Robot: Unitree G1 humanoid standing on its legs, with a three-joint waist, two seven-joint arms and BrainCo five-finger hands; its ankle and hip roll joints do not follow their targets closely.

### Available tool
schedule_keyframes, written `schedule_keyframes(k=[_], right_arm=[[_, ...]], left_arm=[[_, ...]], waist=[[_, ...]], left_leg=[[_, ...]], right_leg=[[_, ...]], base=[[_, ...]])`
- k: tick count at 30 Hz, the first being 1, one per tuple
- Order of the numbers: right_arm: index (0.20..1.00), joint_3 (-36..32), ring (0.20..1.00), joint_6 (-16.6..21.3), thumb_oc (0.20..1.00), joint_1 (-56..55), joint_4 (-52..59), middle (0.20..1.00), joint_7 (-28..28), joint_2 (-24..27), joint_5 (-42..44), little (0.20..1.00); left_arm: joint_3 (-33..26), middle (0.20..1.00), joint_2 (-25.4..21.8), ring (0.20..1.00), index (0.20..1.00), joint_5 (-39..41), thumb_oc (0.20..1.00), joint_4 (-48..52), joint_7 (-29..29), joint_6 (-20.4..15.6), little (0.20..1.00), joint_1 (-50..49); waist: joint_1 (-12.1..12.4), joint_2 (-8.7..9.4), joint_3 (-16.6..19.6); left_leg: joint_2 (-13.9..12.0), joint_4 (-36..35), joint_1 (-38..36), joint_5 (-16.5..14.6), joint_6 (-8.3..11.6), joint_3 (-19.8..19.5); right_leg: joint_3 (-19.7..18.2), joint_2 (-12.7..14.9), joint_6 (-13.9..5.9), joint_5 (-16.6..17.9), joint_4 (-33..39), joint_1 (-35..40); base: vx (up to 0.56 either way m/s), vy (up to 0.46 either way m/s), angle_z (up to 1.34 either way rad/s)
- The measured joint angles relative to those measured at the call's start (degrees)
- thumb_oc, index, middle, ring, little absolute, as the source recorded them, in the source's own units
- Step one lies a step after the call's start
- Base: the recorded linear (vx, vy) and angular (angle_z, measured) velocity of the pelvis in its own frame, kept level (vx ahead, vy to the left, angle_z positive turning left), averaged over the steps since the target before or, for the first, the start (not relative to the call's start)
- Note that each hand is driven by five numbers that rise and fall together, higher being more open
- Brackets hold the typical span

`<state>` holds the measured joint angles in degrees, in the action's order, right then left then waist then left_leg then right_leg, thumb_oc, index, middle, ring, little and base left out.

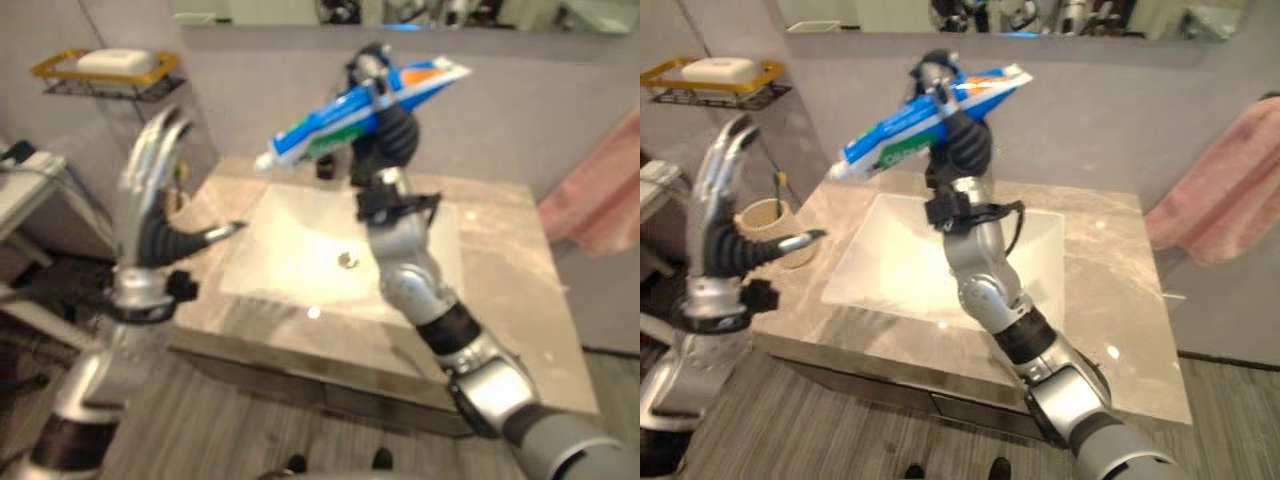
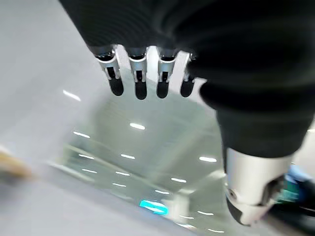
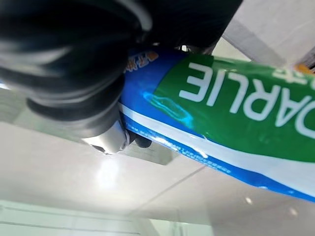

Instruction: Put brush and paste in cup on sink, flatten towel.

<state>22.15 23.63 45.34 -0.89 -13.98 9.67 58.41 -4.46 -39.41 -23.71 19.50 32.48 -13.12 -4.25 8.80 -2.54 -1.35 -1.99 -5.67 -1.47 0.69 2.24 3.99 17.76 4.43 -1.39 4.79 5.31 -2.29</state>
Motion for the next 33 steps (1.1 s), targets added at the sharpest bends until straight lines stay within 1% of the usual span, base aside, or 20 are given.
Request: schedule_keyframes(k=[1,2,3,4,5,7,8,9,12,15,18,19,20,21,23,24,26,27,30,33], right_arm=[[0.200,-1.0,0.200,0.6,0.200,-0.3,0.0,0.200,-0.3,0.1,0.0,0.200],[0.200,-3.5,0.200,1.5,0.200,-0.6,0.1,0.200,-1.3,1.7,0.0,0.200],[0.200,-4.7,0.200,1.9,0.200,-0.6,0.1,0.200,-1.7,2.5,-0.1,0.200],[0.200,-5.8,0.200,2.3,0.200,-0.6,0.1,0.200,-2.0,3.5,-0.1,0.200],[0.200,-7.6,0.200,2.4,0.200,-0.6,0.0,0.200,-2.5,4.4,-0.1,0.200],[0.200,-8.5,0.200,2.5,0.200,-0.4,-0.2,0.200,-2.5,4.6,-0.8,0.200],[0.200,-8.6,0.200,2.8,0.200,-0.4,-0.2,0.200,-2.6,5.6,-2.2,0.200],[0.200,-8.6,0.200,2.8,0.200,-0.4,-0.3,0.200,-2.6,6.0,-2.2,0.200],[0.200,-10.5,0.200,2.9,0.200,0.7,-1.1,0.200,-2.6,6.6,-2.4,0.200],[0.200,-11.5,0.200,2.8,0.200,2.4,-3.9,0.200,-2.9,6.8,-4.4,0.200],[0.200,-12.0,0.200,2.8,0.200,2.6,-4.9,0.200,-3.0,6.7,-4.5,0.200],[0.200,-12.6,0.200,2.8,0.200,3.0,-4.9,0.200,-3.0,6.7,-4.5,0.200],[0.200,-12.6,0.200,2.8,0.200,3.0,-4.9,0.200,-3.0,6.7,-4.5,0.200],[0.200,-13.0,0.200,2.9,0.200,3.2,-4.9,0.200,-3.0,6.9,-4.5,0.200],[0.200,-13.0,0.200,2.8,0.200,3.8,-5.0,0.200,-3.0,7.6,-4.5,0.200],[0.200,-12.8,0.200,2.8,0.200,5.5,-5.7,0.200,-3.0,8.5,-4.6,0.200],[0.200,-13.0,0.200,2.9,0.200,7.5,-7.4,0.200,-3.1,8.8,-4.6,0.200],[0.200,-12.9,0.200,3.0,0.200,9.3,-9.1,0.200,-3.3,8.5,-4.6,0.200],[0.200,-12.9,0.200,2.9,0.200,10.7,-9.7,0.200,-3.4,8.6,-4.5,0.200],[0.200,-12.7,0.200,3.0,0.200,11.6,-9.8,0.200,-3.5,7.8,-4.5,0.200]], left_arm=[[-2.9,1.000,0.6,1.000,1.000,0.4,1.000,-0.2,0.3,-0.2,1.000,-3.6],[-7.2,1.000,2.3,1.000,1.000,2.4,1.000,-4.8,1.8,-0.1,1.000,-8.9],[-8.7,1.000,3.2,1.000,1.000,4.2,1.000,-7.4,2.4,0.4,1.000,-10.3],[-9.3,1.000,3.4,1.000,1.000,5.8,1.000,-9.5,2.8,1.0,1.000,-10.6],[-9.9,1.000,3.5,1.000,1.000,8.0,1.000,-12.0,3.9,1.6,1.000,-10.7],[-9.8,1.000,3.8,1.000,1.000,10.0,1.000,-18.0,4.1,0.7,1.000,-10.8],[-9.6,1.000,4.3,1.000,1.000,10.7,1.000,-24.4,3.7,1.0,1.000,-9.5],[-9.4,1.000,4.4,1.000,1.000,12.5,1.000,-26.7,3.6,1.9,1.000,-9.7],[-5.8,1.000,4.7,1.000,1.000,16.5,1.000,-38.6,2.0,3.8,1.000,-8.6],[-1.9,1.000,4.8,1.000,1.000,17.5,1.000,-43.7,-1.3,4.7,1.000,-9.1],[-1.5,1.000,8.1,1.000,1.000,22.4,1.000,-53.0,-3.1,5.0,1.000,-6.2],[-0.7,1.000,9.6,1.000,1.000,24.5,1.000,-59.5,-4.1,4.8,1.000,-4.6],[-0.6,1.000,9.6,1.000,1.000,24.6,1.000,-59.9,-4.2,4.8,1.000,-4.5],[1.0,1.000,11.2,1.000,1.000,26.9,1.000,-68.6,-6.0,5.7,1.000,-2.5],[1.9,1.000,12.6,1.000,1.000,28.8,1.000,-73.6,-7.9,6.7,1.000,-2.2],[3.4,1.000,14.5,1.000,1.000,30.4,1.000,-80.6,-9.2,7.4,1.000,-1.3],[3.8,1.000,16.0,1.000,1.000,30.7,1.000,-85.9,-10.5,8.4,1.000,-1.3],[3.8,1.000,17.3,1.000,1.000,30.9,1.000,-93.3,-11.2,9.6,1.000,0.3],[3.8,1.000,18.2,1.000,1.000,31.2,1.000,-94.8,-12.8,11.3,1.000,-0.5],[3.8,1.000,18.2,1.000,1.000,31.5,1.000,-93.1,-13.2,11.3,1.000,-0.7]], waist=[[0.4,-0.21,0.0],[2.0,-0.85,-0.1],[3.1,-1.02,-0.1],[3.6,-1.05,-0.2],[5.3,-1.00,-0.3],[7.1,-0.97,-0.4],[6.7,-1.02,-0.5],[7.0,-0.62,-0.7],[7.7,1.13,-1.3],[8.5,2.26,-2.2],[8.4,2.54,-2.3],[8.4,2.94,-2.6],[8.4,2.95,-2.7],[8.2,3.29,-2.9],[8.0,3.72,-3.1],[7.9,4.07,-3.3],[7.8,4.72,-3.8],[7.7,5.22,-4.0],[7.7,6.16,-4.5],[7.8,6.61,-4.7]], left_leg=[[0.1,0.0,0.5,0.0,0.02,-0.7],[0.3,0.0,0.8,0.4,0.09,-2.7],[0.5,0.0,1.3,0.6,0.09,-3.8],[0.6,0.0,1.7,0.8,0.11,-4.9],[0.8,0.0,2.3,1.0,0.01,-6.3],[1.3,0.3,3.0,1.1,-0.02,-8.1],[1.7,0.8,3.7,1.2,0.00,-9.5],[1.8,0.7,3.8,1.2,-0.02,-9.8],[2.5,0.8,5.1,1.5,0.08,-12.4],[3.3,0.8,5.7,1.6,-0.09,-13.1],[4.0,0.8,6.3,1.6,-0.13,-13.9],[4.2,0.8,6.7,1.6,-0.15,-14.1],[4.3,0.8,6.7,1.6,-0.15,-14.1],[4.5,0.8,7.0,1.7,-0.19,-14.6],[4.7,0.8,7.1,1.7,-0.20,-14.9],[4.9,0.8,7.4,1.7,-0.21,-15.3],[5.0,0.8,7.4,1.7,-0.21,-15.2],[4.9,0.8,7.4,1.7,-0.20,-15.1],[4.8,0.8,7.5,1.7,-0.20,-14.8],[4.8,0.8,7.5,1.7,-0.20,-14.7]], right_leg=[[0.7,0.1,-0.11,-0.2,0.0,0.1],[2.6,0.5,-0.36,-0.6,0.1,0.5],[3.6,0.7,-0.47,-0.7,0.1,0.4],[4.4,0.8,-0.52,-0.9,0.1,0.5],[6.0,1.0,-0.87,-1.2,0.1,0.7],[7.8,1.4,-1.16,-1.4,0.0,0.9],[9.3,1.8,-1.42,-1.6,0.0,1.3],[9.7,1.9,-1.64,-1.8,0.0,1.5],[12.2,2.6,-2.02,-2.2,0.0,1.5],[12.8,3.3,-2.26,-2.2,0.0,1.1],[13.5,4.0,-2.59,-2.2,0.0,1.0],[13.7,4.2,-2.72,-2.2,0.0,0.6],[13.7,4.2,-2.72,-2.2,0.0,0.6],[14.3,4.5,-2.83,-2.2,0.1,0.6],[14.3,4.6,-2.86,-2.2,0.1,0.6],[14.2,4.7,-2.96,-2.3,0.1,0.4],[14.0,4.7,-3.02,-2.3,0.0,0.4],[13.7,4.7,-3.10,-2.4,0.0,0.3],[13.5,4.7,-3.12,-2.4,0.0,0.2],[13.3,4.7,-3.14,-2.4,0.0,0.1]], base=[[0.00,-0.009,0.58],[-0.01,-0.005,0.67],[-0.01,0.000,0.73],[0.01,0.003,0.66],[0.03,0.004,0.58],[0.06,-0.016,0.55],[0.06,-0.031,0.58],[0.10,-0.028,0.56],[0.03,0.019,0.39],[0.03,0.050,0.15],[0.06,0.054,0.14],[0.06,0.053,0.07],[0.06,0.052,0.12],[0.03,0.030,0.13],[0.04,0.046,0.15],[0.05,0.068,0.09],[0.04,0.058,0.00],[0.03,0.032,-0.04],[0.03,0.036,-0.03],[0.00,0.000,0.00]])
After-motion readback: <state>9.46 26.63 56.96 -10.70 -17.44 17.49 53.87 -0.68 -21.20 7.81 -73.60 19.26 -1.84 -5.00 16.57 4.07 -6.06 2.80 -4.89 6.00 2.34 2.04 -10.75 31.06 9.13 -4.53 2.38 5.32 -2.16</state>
